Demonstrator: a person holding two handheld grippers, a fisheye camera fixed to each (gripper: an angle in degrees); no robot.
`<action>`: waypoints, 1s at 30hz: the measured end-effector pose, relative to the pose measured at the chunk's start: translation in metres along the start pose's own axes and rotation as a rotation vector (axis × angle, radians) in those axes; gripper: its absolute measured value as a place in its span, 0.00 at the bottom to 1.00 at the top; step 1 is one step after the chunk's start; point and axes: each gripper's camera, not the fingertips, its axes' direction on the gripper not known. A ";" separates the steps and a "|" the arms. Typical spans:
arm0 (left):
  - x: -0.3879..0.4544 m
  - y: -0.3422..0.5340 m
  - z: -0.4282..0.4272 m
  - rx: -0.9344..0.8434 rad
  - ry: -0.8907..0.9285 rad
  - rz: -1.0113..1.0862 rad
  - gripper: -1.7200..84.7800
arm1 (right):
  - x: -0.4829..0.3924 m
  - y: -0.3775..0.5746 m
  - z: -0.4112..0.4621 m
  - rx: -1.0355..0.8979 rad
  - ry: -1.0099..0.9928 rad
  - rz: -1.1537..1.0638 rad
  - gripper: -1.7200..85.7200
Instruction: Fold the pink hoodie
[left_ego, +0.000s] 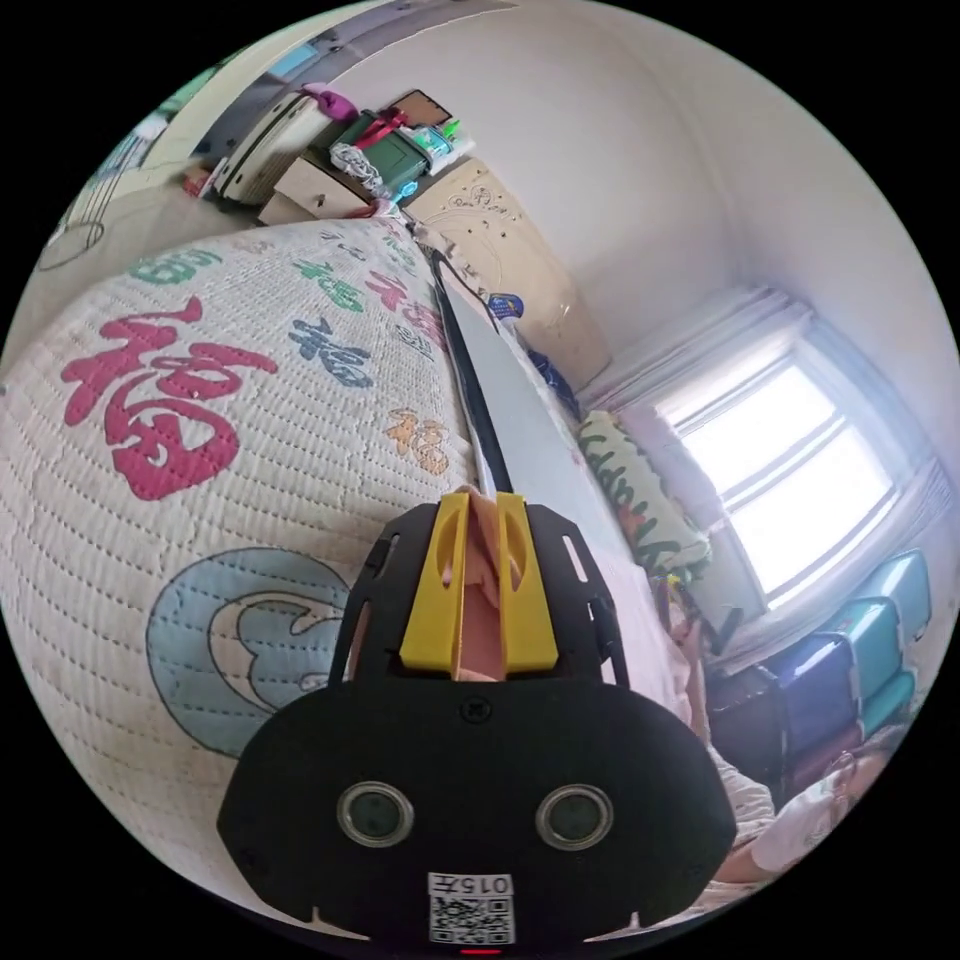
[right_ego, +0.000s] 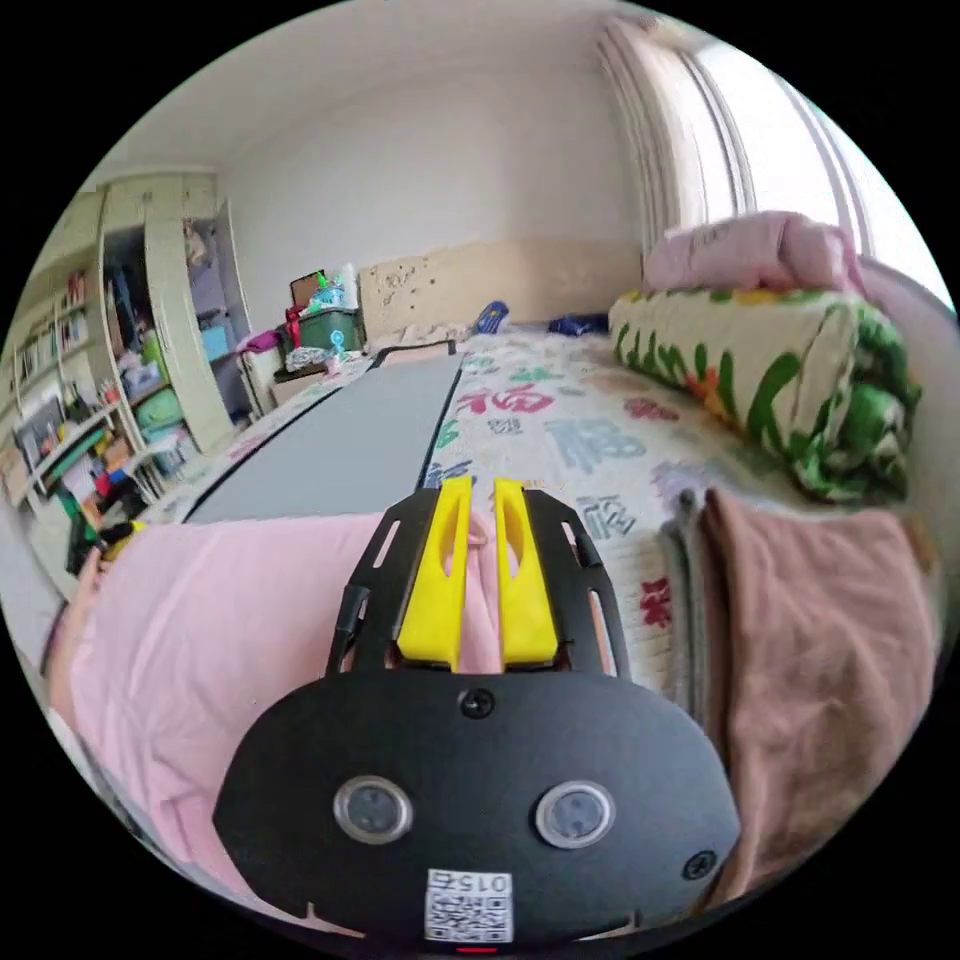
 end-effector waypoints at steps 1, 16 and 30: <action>0.001 0.000 -0.001 -0.011 -0.002 0.002 0.10 | -0.019 -0.001 -0.012 0.037 0.001 -0.050 0.08; -0.031 0.010 -0.003 -0.034 0.050 -0.029 0.12 | -0.437 0.031 -0.103 -0.161 -0.887 -1.152 0.15; -0.044 0.067 -0.002 -0.023 -0.026 0.062 0.06 | -0.447 0.021 0.007 -0.415 -1.036 -0.961 0.03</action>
